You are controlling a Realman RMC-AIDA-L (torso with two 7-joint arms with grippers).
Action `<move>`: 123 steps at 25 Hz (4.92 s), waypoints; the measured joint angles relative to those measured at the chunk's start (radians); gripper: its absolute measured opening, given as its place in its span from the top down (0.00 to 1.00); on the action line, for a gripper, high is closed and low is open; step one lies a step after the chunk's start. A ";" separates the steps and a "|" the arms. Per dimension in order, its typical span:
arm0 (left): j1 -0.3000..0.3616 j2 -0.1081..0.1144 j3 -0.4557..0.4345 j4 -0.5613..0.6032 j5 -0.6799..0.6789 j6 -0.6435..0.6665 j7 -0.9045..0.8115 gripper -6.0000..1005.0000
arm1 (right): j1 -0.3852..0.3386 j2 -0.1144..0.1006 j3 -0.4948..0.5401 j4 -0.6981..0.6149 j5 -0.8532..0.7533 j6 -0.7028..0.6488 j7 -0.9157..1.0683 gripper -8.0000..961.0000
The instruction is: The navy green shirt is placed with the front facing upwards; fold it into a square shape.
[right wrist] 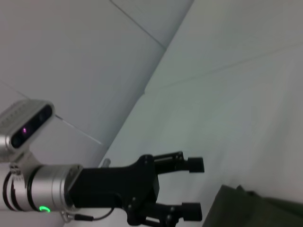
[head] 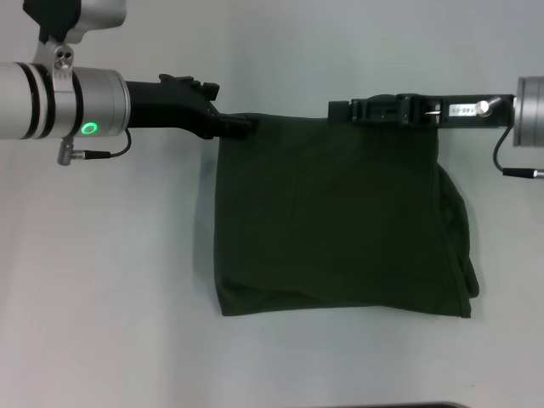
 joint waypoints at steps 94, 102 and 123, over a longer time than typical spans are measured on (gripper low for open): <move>0.231 0.063 -0.306 -0.064 -0.156 0.643 0.037 0.10 | -0.146 0.012 -0.053 0.050 0.014 -0.264 -0.541 0.04; 0.244 0.076 -0.309 -0.042 -0.139 0.667 0.039 0.10 | -0.139 0.014 -0.057 0.050 0.014 -0.262 -0.534 0.04; 0.255 0.082 -0.312 -0.041 -0.133 0.686 0.033 0.10 | -0.146 0.007 -0.054 0.050 0.015 -0.267 -0.504 0.05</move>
